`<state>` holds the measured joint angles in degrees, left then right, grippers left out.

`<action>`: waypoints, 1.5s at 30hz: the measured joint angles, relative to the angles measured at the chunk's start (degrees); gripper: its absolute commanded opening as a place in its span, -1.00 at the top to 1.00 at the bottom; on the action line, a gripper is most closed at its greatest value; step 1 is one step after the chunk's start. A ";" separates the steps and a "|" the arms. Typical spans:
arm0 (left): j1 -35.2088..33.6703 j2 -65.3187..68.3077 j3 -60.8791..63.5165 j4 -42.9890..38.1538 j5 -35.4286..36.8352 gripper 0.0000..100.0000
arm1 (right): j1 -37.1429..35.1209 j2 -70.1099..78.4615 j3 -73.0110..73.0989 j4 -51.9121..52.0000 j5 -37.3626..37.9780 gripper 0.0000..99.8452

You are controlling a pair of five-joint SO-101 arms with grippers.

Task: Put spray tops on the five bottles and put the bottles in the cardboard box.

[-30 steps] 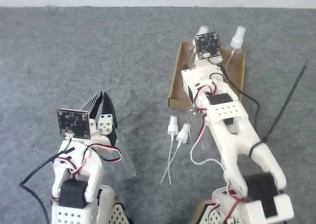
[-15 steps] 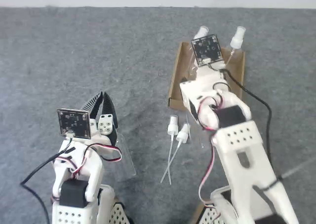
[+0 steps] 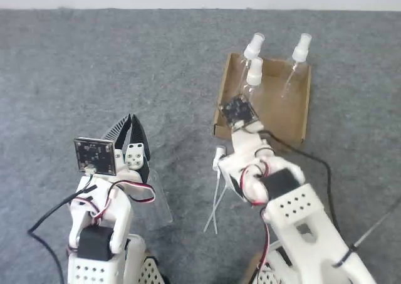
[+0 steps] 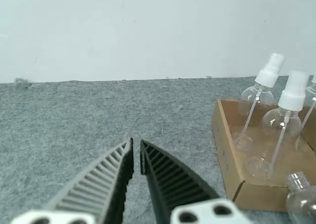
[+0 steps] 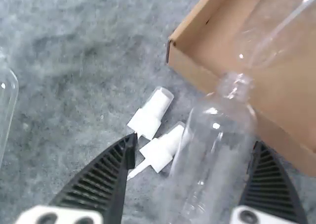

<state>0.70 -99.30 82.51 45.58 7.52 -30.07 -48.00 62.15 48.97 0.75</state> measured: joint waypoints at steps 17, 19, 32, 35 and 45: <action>0.00 0.00 0.00 0.00 0.00 0.97 | 2.64 -1.76 5.10 -5.45 -5.36 0.41; 0.00 0.00 0.00 0.00 0.00 0.97 | 2.73 0.00 5.10 -6.51 -5.36 0.41; 0.00 0.00 0.00 0.00 0.00 0.97 | 3.25 5.45 5.10 -8.35 -5.36 0.75; 0.00 0.00 0.00 0.00 0.00 0.97 | 3.08 5.45 5.10 -8.35 -5.36 0.75; 0.00 0.00 0.00 0.00 0.00 0.97 | 2.81 5.45 5.10 -6.59 -5.36 0.76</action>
<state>0.70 -99.30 82.51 45.58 7.52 -27.25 -42.55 67.25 42.37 -4.62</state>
